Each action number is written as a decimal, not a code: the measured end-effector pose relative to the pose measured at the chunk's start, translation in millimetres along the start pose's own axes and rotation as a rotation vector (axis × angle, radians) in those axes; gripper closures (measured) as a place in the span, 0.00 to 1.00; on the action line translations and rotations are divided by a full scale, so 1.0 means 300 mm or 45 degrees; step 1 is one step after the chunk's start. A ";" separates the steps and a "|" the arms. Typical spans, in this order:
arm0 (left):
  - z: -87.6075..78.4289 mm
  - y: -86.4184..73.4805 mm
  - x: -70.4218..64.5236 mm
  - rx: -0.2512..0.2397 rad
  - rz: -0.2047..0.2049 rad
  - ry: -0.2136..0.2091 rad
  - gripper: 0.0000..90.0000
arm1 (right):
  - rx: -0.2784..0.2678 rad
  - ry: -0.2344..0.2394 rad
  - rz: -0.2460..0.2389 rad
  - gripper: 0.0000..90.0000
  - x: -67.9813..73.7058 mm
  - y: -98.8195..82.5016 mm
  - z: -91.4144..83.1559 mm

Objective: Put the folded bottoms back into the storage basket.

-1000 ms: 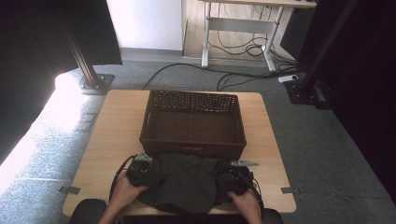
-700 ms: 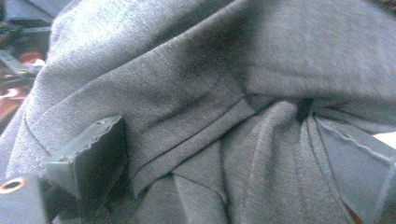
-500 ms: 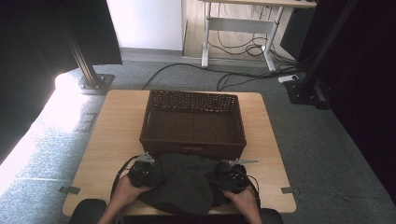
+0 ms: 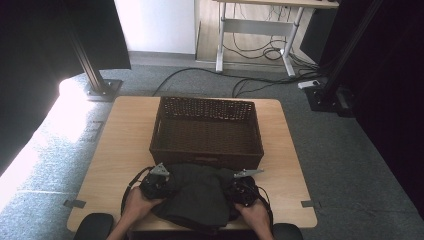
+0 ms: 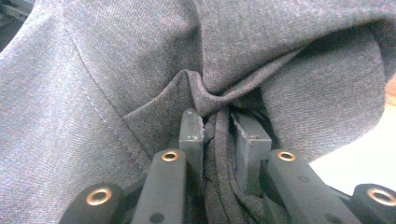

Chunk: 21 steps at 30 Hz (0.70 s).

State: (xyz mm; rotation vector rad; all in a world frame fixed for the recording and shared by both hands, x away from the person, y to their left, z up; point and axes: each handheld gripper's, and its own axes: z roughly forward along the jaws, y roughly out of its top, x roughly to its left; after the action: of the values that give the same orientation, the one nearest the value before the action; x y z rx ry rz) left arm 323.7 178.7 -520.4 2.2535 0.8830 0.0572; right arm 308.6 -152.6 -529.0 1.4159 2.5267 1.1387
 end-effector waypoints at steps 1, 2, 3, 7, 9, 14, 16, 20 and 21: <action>-0.006 0.001 0.001 -0.003 -0.005 -0.009 0.74 | -0.005 0.001 -0.003 0.84 0.002 0.000 -0.005; -0.013 0.003 0.000 -0.004 -0.007 -0.019 0.74 | -0.012 0.004 -0.007 0.85 0.003 0.000 -0.011; -0.022 0.005 -0.002 -0.009 -0.009 -0.023 0.74 | -0.015 0.004 -0.010 0.85 0.007 0.001 -0.018; -0.059 0.020 -0.027 -0.030 0.005 -0.024 0.74 | -0.028 0.003 -0.040 0.85 0.029 0.008 -0.054; -0.081 0.031 -0.042 -0.033 0.012 -0.026 0.74 | -0.038 0.005 -0.052 0.85 0.041 0.014 -0.075; -0.132 0.062 -0.069 -0.042 0.034 -0.041 0.74 | -0.054 0.016 -0.071 0.85 0.067 0.032 -0.129; -0.149 0.074 -0.078 -0.043 0.041 -0.041 0.74 | -0.062 0.018 -0.076 0.85 0.076 0.041 -0.149; -0.187 0.105 -0.096 -0.043 0.037 -0.040 0.74 | -0.075 0.030 -0.085 0.85 0.095 0.063 -0.190; -0.198 0.113 -0.101 -0.043 0.034 -0.037 0.74 | -0.078 0.029 -0.089 0.85 0.100 0.069 -0.201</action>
State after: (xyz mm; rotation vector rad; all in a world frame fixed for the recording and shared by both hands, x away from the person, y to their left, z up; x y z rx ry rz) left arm 303.6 178.2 -448.4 2.2292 0.8312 0.0509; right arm 284.6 -158.6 -463.2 1.2973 2.5117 1.2162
